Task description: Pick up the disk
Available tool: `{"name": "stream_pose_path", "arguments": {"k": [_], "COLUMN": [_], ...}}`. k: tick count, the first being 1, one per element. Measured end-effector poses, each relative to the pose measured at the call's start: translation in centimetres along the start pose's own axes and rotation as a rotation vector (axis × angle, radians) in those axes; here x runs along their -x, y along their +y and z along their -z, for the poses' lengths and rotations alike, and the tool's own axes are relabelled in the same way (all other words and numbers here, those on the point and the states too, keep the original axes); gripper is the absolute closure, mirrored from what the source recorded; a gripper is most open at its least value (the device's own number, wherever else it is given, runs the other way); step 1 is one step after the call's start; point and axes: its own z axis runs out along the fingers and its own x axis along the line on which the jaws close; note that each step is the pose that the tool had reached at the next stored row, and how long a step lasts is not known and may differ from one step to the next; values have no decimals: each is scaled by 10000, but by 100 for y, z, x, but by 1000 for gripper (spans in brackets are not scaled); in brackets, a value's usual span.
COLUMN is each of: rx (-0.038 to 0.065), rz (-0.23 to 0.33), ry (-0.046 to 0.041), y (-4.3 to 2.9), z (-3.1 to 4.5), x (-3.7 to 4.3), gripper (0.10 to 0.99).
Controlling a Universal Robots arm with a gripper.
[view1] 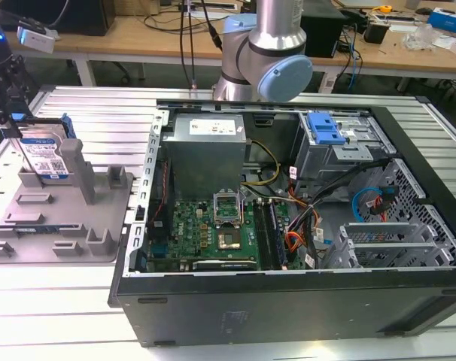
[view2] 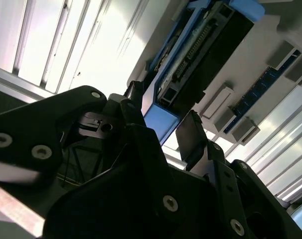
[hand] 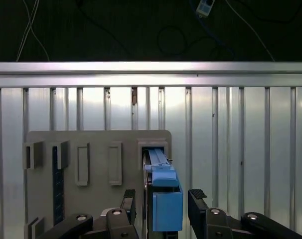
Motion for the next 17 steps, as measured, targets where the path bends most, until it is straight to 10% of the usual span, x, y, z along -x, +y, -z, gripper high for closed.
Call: {"name": "stream_pose_path", "arguments": {"k": [11, 17], "rx": [0, 1], "rz": [0, 0], "ry": [0, 0], "y": [2, 2], "z": [-74, -81], "x": [0, 0], "gripper": [545, 694]}}
